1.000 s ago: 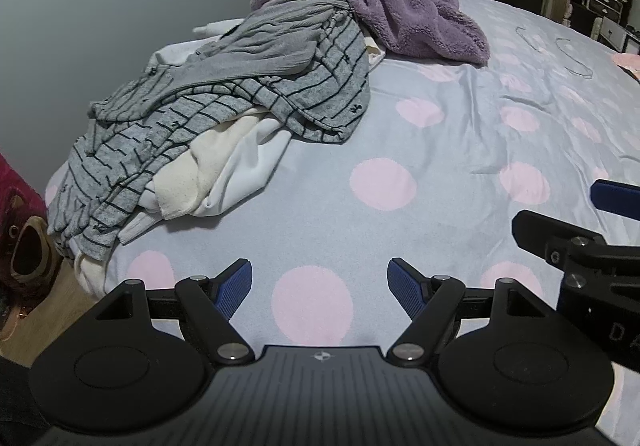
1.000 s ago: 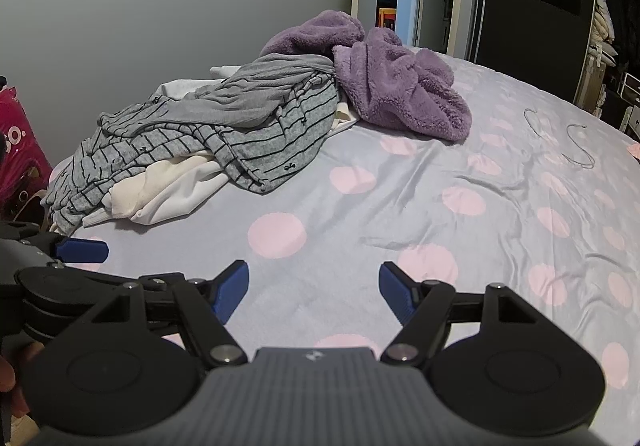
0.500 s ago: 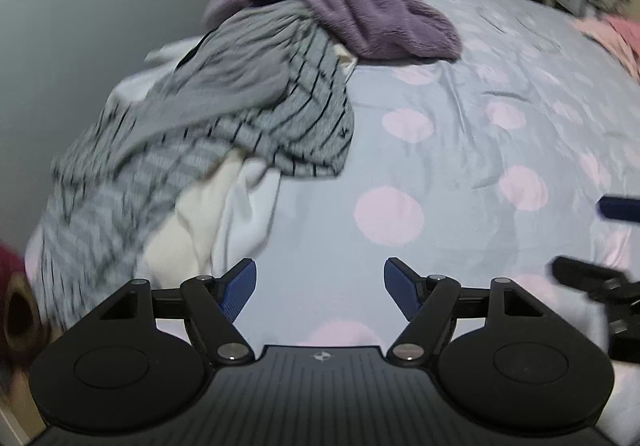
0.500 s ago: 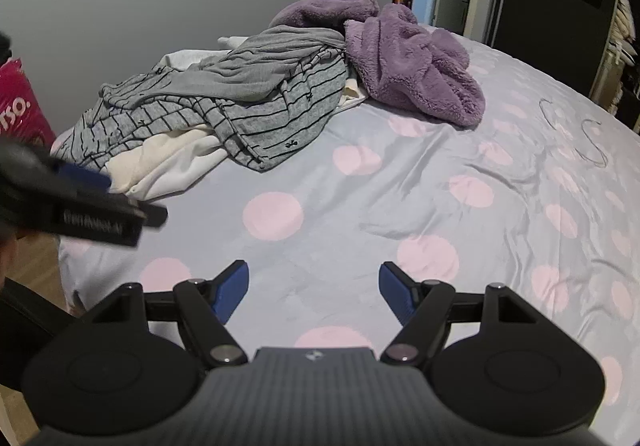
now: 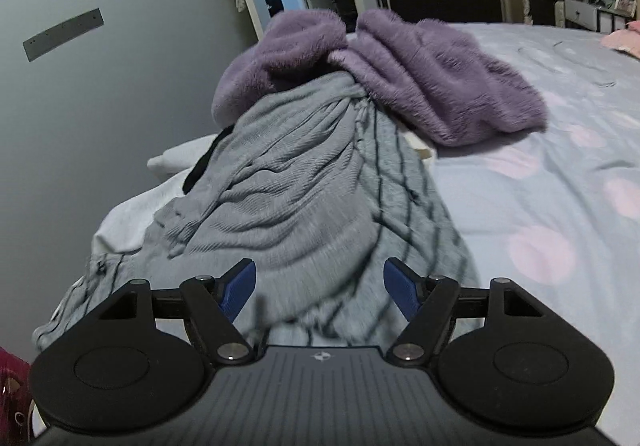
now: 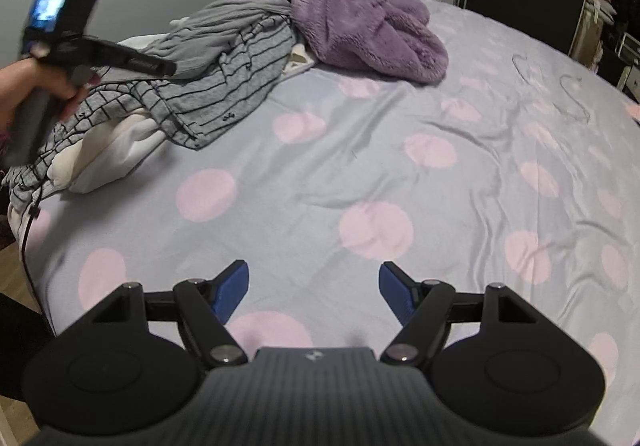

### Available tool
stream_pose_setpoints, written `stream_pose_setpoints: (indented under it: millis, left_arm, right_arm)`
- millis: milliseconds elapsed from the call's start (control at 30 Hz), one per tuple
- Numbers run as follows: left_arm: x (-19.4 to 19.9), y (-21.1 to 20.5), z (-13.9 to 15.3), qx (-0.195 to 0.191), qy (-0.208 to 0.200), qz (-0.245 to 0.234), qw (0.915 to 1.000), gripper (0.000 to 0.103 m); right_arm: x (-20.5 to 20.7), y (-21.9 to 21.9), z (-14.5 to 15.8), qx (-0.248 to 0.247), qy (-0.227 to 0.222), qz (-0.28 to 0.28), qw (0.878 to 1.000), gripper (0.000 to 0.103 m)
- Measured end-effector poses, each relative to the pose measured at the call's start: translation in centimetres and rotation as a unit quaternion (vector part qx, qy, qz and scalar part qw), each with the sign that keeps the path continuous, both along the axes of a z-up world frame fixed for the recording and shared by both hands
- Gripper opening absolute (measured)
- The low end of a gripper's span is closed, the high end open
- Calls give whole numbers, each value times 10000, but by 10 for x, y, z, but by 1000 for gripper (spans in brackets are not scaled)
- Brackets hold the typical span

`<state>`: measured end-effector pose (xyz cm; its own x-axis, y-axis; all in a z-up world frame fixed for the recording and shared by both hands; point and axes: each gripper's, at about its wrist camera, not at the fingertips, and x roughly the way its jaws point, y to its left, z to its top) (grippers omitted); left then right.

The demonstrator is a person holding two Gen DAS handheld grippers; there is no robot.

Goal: Fold clothes
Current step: 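Reach the left tool into the grey garment pile and close on it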

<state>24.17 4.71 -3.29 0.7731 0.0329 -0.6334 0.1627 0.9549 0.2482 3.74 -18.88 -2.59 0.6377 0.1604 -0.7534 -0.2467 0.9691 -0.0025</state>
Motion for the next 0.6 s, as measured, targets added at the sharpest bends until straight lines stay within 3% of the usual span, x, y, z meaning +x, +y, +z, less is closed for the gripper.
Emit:
stream_pose_setpoints:
  millis: [133, 267, 433, 533, 600]
  left_arm:
    - [26, -8, -16, 210, 30, 56, 9998, 68]
    - [45, -7, -21, 350, 147, 244, 9990, 57]
    - [43, -14, -13, 561, 149, 239, 9980, 22]
    - [33, -20, 3, 666, 30, 82, 9977, 10]
    - [23, -21, 19, 619, -56, -78, 9980, 8]
  right_arm:
    - [1, -11, -4, -32, 38, -141, 9999, 74]
    - [-1, -18, -13, 49, 109, -209, 9997, 74]
    - [-13, -17, -20, -72, 185, -39, 9998, 74]
    - [-23, -17, -19, -119, 157, 20, 9998, 74]
    - [-29, -19, -16, -101, 127, 7, 9999, 74]
